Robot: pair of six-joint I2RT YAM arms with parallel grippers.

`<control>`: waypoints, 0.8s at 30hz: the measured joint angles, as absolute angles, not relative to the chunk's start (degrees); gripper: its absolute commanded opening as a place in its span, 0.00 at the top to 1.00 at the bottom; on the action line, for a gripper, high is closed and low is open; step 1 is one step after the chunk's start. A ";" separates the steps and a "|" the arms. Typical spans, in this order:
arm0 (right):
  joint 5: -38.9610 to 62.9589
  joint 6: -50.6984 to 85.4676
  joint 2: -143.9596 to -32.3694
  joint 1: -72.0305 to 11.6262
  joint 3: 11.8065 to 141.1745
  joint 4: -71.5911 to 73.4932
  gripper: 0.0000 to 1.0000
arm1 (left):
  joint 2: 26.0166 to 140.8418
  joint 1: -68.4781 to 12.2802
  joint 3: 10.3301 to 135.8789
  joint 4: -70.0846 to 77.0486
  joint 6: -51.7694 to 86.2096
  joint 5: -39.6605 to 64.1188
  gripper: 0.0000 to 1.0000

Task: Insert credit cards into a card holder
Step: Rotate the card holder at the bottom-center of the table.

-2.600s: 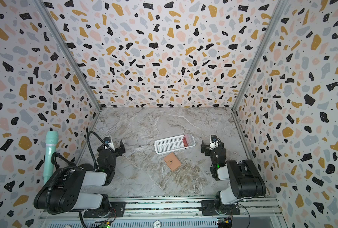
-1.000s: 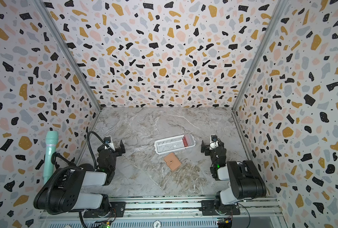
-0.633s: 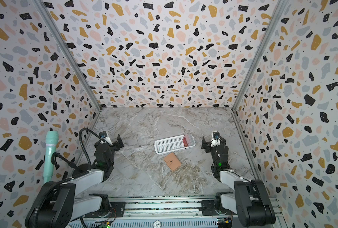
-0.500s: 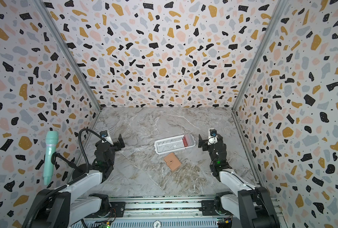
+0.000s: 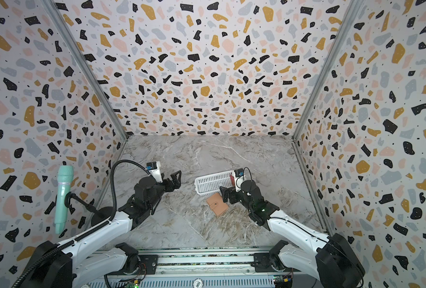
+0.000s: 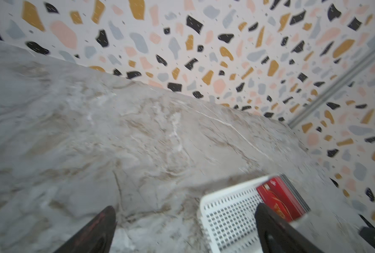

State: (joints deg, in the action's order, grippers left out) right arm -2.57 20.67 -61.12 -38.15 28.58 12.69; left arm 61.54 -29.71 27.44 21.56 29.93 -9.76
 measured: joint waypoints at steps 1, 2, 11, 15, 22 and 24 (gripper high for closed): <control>-2.00 22.04 -61.12 -38.41 28.42 11.92 0.14 | 61.76 -31.24 27.44 21.08 31.14 -9.10 0.00; -1.61 23.31 -61.12 -38.57 28.21 11.29 0.18 | 62.15 -32.42 27.35 21.02 32.58 -8.25 0.00; 2.35 29.65 -67.61 -38.54 27.51 9.39 0.61 | 64.77 -35.57 21.61 25.82 41.56 -1.83 0.04; 3.66 31.24 -72.95 -37.82 27.57 9.34 0.72 | 66.06 -36.05 21.41 26.22 43.35 0.10 0.04; 4.32 32.77 -79.24 -37.54 29.89 9.02 0.78 | 68.82 -36.27 21.41 26.68 45.67 1.50 0.06; 4.23 33.12 -80.27 -37.52 30.83 9.02 0.80 | 69.23 -36.42 21.41 27.24 45.89 1.65 0.06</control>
